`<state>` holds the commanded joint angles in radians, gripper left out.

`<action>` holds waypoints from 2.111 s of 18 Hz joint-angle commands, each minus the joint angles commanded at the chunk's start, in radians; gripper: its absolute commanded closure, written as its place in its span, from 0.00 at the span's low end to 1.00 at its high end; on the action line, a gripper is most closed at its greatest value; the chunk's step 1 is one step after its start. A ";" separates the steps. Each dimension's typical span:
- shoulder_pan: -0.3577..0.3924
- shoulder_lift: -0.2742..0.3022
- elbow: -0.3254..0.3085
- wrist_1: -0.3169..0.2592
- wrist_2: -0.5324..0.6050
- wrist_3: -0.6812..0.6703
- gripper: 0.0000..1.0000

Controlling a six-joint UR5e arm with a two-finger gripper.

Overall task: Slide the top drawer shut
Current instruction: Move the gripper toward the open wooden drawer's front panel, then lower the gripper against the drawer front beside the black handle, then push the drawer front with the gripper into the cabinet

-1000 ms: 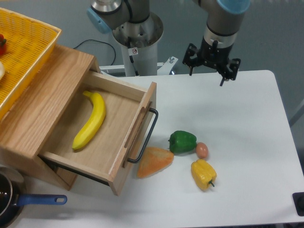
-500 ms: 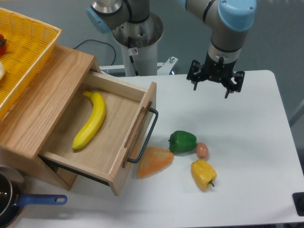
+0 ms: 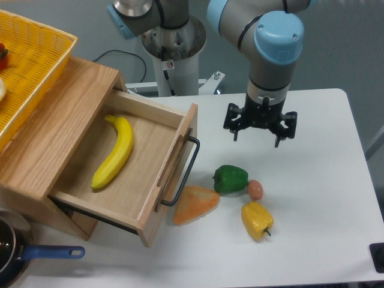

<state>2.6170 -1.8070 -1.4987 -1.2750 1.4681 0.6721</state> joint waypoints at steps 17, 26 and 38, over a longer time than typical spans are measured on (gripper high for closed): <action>-0.103 -0.026 -0.009 0.034 0.008 -0.097 0.00; -0.106 -0.026 -0.009 0.031 0.014 -0.097 0.00; -0.126 -0.018 -0.008 0.026 0.014 -0.118 0.00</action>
<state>2.4912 -1.8254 -1.5064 -1.2487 1.4818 0.5538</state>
